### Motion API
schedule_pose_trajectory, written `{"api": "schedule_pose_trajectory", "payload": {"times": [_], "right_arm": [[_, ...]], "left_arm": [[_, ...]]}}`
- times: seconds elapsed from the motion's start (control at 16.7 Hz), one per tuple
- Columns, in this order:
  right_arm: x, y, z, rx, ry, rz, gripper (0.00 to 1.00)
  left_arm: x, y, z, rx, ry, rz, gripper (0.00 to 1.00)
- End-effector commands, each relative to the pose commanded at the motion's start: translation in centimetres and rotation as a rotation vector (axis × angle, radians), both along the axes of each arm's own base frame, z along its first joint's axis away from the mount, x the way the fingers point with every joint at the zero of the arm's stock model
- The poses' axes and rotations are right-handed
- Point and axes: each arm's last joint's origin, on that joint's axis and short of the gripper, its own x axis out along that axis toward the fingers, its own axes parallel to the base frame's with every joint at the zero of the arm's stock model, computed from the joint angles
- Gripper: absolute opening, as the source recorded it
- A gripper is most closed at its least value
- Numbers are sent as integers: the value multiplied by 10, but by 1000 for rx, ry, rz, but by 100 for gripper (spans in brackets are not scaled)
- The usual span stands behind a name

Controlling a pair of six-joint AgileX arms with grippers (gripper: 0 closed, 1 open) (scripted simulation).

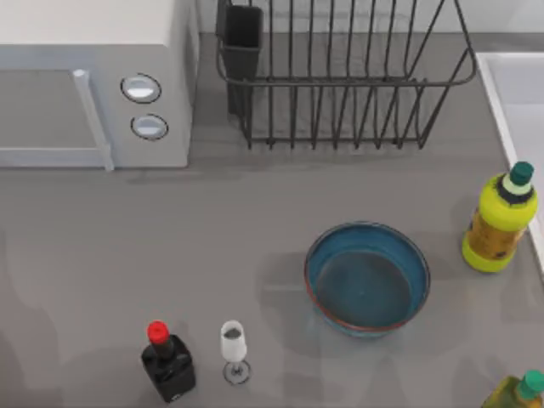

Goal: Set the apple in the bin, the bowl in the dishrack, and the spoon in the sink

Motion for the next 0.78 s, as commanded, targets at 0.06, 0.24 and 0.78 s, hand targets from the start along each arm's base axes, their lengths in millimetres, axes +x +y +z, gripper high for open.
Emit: {"api": "schedule_pose_trajectory", "payload": {"times": [0.06,0.24,0.78], "right_arm": [[0,0,0,0,0,0,100],[0,0,0,0,0,0,100],[0,0,0,0,0,0,100]], "left_arm": [[0,0,0,0,0,0,100],[0,0,0,0,0,0,100],[-8,-1,-5,10,-74,145,100]]}}
